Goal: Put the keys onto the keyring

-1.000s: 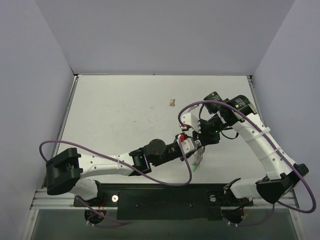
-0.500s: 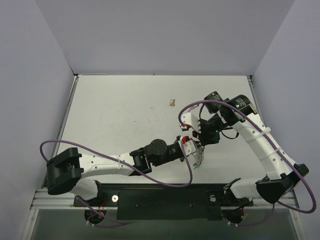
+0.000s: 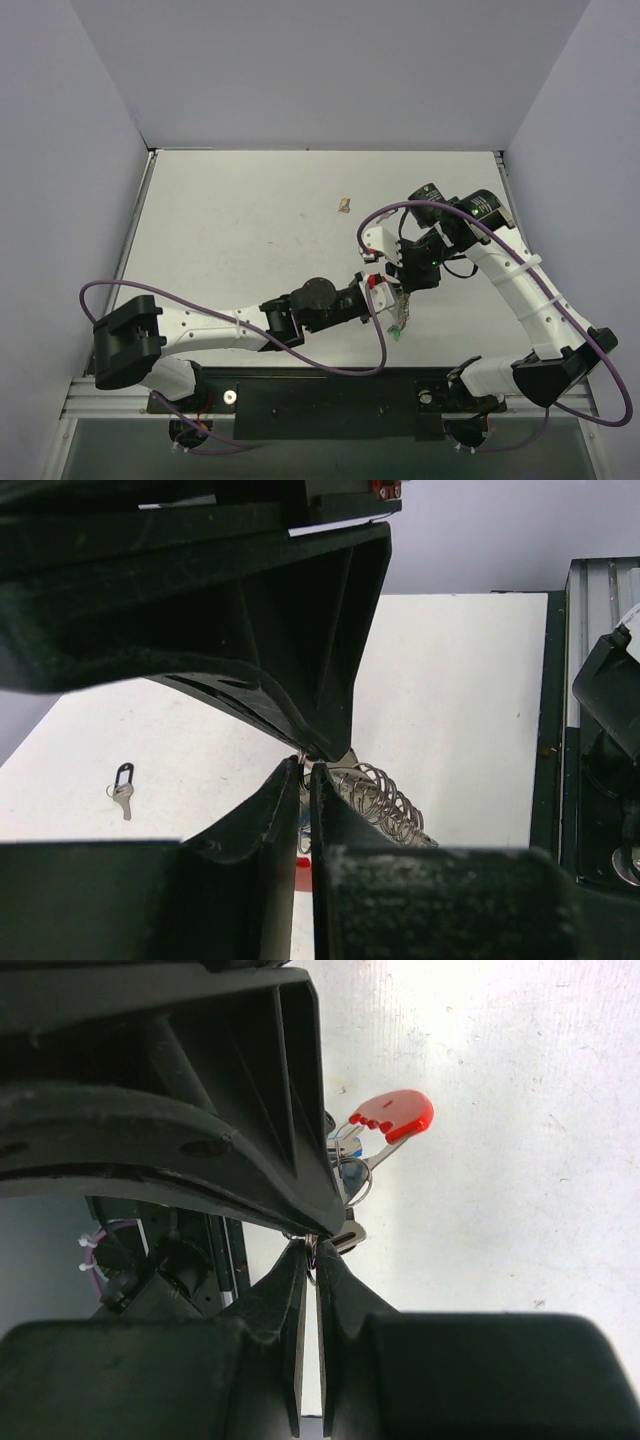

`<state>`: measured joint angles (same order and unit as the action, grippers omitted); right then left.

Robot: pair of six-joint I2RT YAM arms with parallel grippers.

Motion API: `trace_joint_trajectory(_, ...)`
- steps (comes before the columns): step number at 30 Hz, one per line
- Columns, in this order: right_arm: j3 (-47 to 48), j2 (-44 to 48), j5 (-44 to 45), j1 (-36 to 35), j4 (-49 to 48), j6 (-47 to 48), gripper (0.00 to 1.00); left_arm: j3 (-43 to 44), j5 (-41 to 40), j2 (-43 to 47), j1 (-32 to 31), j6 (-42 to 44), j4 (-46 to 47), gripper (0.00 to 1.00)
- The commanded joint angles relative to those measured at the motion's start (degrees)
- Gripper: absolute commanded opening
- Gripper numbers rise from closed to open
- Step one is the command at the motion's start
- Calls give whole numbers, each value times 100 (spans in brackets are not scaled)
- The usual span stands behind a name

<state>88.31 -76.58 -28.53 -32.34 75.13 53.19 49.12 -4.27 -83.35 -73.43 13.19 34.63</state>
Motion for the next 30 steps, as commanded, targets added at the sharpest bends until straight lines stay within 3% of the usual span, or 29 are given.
trace_joint_trajectory(1, 116, -15, -196, -10, 1144, 34, 0, 370, 58, 47, -66, 175, -96, 9)
trace_joint_trajectory(2, 116, -24, -205, -9, 1144, 42, 0, 396, 76, 47, -66, 184, -132, 0)
trace_joint_trajectory(9, 90, 55, -267, -1, 1109, 78, 1, 379, 111, 126, -75, 114, -115, 0)
trace_joint_trajectory(13, 90, 125, -398, 148, 1030, 60, 9, 186, 23, 258, -66, -79, 201, 0)
trace_joint_trajectory(17, 133, 248, -932, 728, 1003, 226, 16, -69, -3, 416, -58, -352, 553, 0)
trace_joint_trajectory(20, 11, 458, -1355, 1115, 1003, 708, 21, -227, 23, 504, -40, -615, 763, 0)
trace_joint_trajectory(21, -42, 503, -1409, 1133, 1003, 850, 28, -280, 40, 556, -14, -668, 790, 0)
trace_joint_trajectory(23, -279, 714, -1646, 1159, 942, 1333, 33, -385, 49, 644, 39, -914, 948, 0)
trace_joint_trajectory(30, -1009, 1171, -2313, 1160, 336, 2081, 37, -887, 269, 847, 285, -2055, 2037, 0)
